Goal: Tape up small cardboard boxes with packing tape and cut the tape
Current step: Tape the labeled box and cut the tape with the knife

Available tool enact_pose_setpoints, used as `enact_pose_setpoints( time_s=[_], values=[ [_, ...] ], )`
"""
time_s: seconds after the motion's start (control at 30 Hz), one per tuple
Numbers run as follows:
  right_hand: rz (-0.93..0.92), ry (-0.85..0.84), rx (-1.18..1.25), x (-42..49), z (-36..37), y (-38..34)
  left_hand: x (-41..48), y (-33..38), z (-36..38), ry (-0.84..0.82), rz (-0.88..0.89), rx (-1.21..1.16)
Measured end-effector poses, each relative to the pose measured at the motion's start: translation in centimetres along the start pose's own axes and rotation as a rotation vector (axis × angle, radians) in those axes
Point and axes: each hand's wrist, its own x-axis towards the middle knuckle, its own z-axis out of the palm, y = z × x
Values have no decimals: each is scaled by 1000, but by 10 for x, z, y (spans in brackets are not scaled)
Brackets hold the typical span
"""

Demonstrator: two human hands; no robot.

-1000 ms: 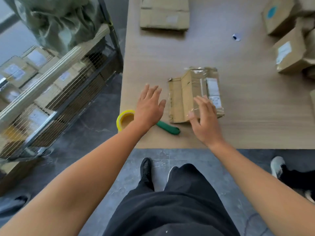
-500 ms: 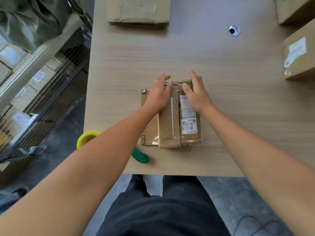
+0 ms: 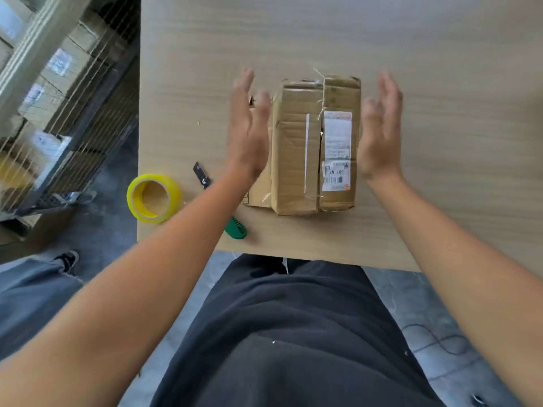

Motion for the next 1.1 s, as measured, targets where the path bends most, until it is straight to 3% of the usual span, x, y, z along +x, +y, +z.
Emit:
enact_pose_setpoints(
  time_s=[0.1,0.2,0.33,0.43,0.63,1.0,1.1],
  values=[
    [49,-60,-20,-59,-12,21,-68,-14,-2,-224,65,144],
    [146,-75,0,-102,8,37,-102,-31,11,-337,-89,43],
    [102,90,58,-103,30,53,-93,-58,20,-213,-90,-173],
    [111,-5,168,-97,28,59,-84,-72,21,-301,-85,-297],
    [61,-13,-173,-102,27,40,-85,-63,15,-290,-15,-86],
    [128,-110,-597,-94,23,32,-86,-52,21,-250,-85,-57],
    [180,-134,-469,-90,11,11,-86,-42,14,-291,-103,-70]
  ],
)
